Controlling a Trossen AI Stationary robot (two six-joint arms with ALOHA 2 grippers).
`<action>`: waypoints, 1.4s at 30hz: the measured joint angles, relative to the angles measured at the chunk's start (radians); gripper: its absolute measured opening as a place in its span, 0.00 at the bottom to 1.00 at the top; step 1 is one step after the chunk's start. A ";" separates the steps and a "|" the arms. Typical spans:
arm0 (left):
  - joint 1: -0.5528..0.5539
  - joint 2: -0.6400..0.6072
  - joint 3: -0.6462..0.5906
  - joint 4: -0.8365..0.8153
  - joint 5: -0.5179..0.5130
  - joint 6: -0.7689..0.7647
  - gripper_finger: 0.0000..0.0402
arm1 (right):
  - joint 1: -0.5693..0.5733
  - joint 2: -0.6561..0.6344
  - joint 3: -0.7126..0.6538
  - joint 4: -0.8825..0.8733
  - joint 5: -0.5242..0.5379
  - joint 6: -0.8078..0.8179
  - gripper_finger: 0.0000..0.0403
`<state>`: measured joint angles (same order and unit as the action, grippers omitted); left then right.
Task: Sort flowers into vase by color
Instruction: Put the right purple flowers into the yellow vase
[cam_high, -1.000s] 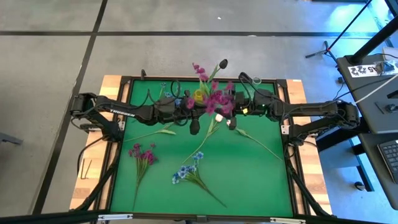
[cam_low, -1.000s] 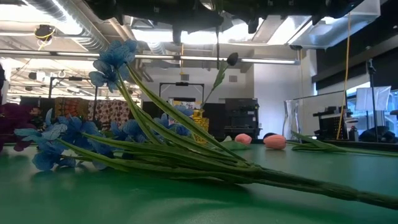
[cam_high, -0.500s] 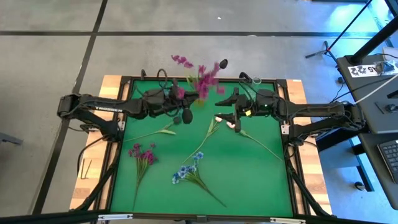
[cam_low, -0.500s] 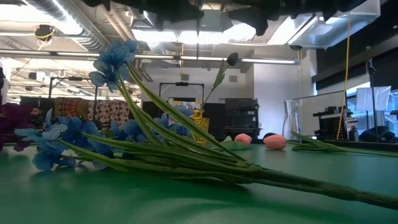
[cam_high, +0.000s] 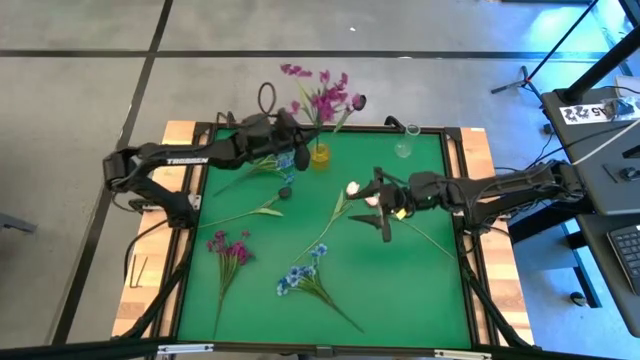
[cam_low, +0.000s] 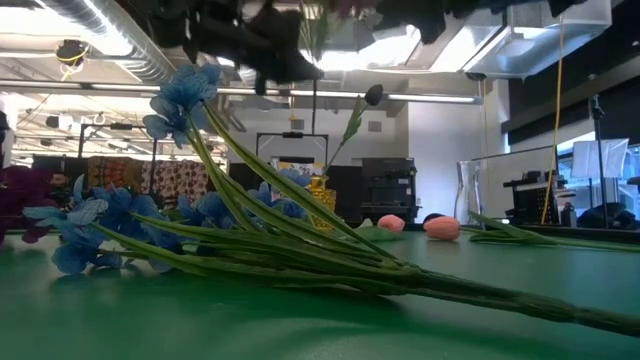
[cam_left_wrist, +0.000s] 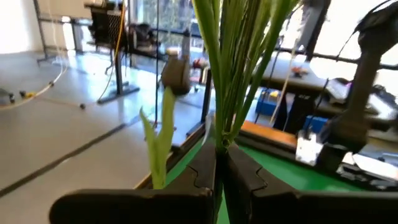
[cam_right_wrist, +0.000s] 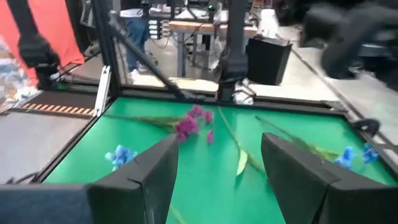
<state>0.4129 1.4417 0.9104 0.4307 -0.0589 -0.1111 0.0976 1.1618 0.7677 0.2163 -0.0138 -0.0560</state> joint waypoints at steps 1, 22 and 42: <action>0.006 0.021 0.000 0.013 0.001 0.000 0.02 | 0.004 0.000 -0.019 0.017 0.003 0.002 0.57; 0.100 0.281 0.000 0.181 0.002 0.009 0.03 | 0.001 -0.004 -0.208 0.214 0.022 0.090 0.57; 0.075 0.281 0.000 -0.001 -0.011 -0.020 0.15 | 0.000 -0.004 -0.208 0.231 0.025 0.102 0.57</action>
<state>0.4877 1.7229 0.9100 0.4299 -0.0696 -0.1314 0.0978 1.1580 0.5602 0.4473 0.0113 0.0463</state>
